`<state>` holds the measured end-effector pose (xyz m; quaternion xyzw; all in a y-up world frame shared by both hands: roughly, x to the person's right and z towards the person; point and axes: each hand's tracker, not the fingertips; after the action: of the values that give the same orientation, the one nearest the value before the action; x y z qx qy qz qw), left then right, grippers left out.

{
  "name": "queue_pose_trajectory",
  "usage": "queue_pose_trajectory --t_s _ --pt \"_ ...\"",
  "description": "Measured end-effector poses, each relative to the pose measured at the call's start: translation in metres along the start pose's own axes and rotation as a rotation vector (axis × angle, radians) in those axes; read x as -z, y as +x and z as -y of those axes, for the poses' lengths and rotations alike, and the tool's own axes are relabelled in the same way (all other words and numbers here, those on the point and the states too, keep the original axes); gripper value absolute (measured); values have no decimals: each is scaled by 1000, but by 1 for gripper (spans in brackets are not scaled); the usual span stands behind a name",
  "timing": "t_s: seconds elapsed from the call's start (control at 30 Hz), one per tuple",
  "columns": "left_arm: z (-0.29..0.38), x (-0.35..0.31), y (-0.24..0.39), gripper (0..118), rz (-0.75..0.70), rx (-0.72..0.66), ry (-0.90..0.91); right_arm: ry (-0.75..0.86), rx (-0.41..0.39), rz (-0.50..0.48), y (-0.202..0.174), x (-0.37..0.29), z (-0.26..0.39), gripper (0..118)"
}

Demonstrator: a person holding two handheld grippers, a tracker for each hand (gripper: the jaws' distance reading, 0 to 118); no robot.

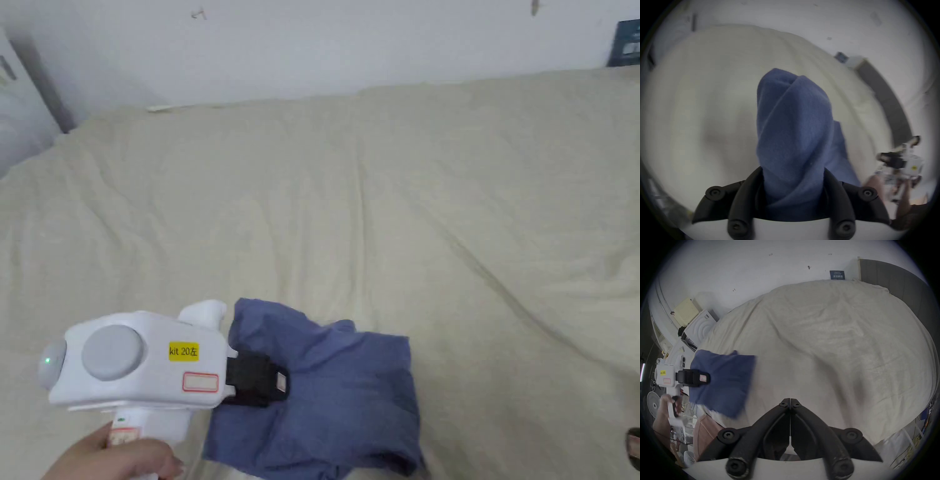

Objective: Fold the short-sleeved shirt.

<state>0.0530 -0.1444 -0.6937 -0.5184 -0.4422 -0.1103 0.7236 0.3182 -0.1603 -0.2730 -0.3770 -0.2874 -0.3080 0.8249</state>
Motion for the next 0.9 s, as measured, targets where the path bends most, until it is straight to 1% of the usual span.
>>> queue_pose_trajectory --t_s 0.1,0.17,0.2,0.23,0.3,0.33,0.37,0.4,0.43,0.47,0.53,0.6,0.63,0.67,0.7,0.73,0.77,0.8,0.83,0.9 --pt "-25 -31 -93 30 -262 -25 -14 -23 -19 -11 -21 7 1 0" --pt "-35 -42 -141 30 -451 32 -26 -51 -25 -33 -33 12 4 0" --pt "-41 -46 -156 30 -519 60 -51 -68 -31 -41 -39 15 5 0" --pt "-48 -49 -173 30 -565 63 -80 -89 -36 -45 -44 19 6 0" --pt "-58 -57 -202 31 -584 22 -91 -127 -57 -41 -53 25 8 0" --pt "-61 -60 -210 41 -616 10 -82 -136 -73 -36 -58 27 7 0" --pt "-61 -61 -216 61 -653 13 -74 -142 -89 -31 -62 28 7 0" --pt "-62 -64 -223 86 -693 8 -61 -147 -103 -25 -65 29 7 0" --pt "-63 -66 -226 110 -714 4 -61 -137 -99 -24 -66 27 5 0" --pt "-61 -71 -226 115 -696 -1 -42 -132 -98 -24 -68 26 3 0" --pt "-58 -84 -227 115 -679 -49 32 -106 -77 -38 -68 21 0 0" --pt "-52 -93 -217 115 -673 -68 91 -70 -60 -45 -65 16 -3 0" --pt "-49 -96 -206 115 -635 -76 126 -43 -60 -38 -64 14 -4 0" --pt "-44 -100 -189 115 -552 -99 175 -8 -65 -27 -63 13 -5 0" --pt "-37 -101 -164 114 -482 -106 228 18 -68 -17 -60 11 -5 0" --pt "-29 -102 -139 99 -381 -102 286 37 -67 -11 -59 10 -6 0" --pt "-18 -101 -111 73 -280 -69 344 57 -62 -7 -58 8 -7 0" --pt "-7 -97 -80 43 -219 -16 384 79 -50 -6 -56 5 -9 0" --pt "3 -88 -50 3 -211 33 433 97 -34 -12 -53 1 -10 0" --pt "24 -77 4 1 -183 105 490 137 -13 -23 -51 -9 -12 0"
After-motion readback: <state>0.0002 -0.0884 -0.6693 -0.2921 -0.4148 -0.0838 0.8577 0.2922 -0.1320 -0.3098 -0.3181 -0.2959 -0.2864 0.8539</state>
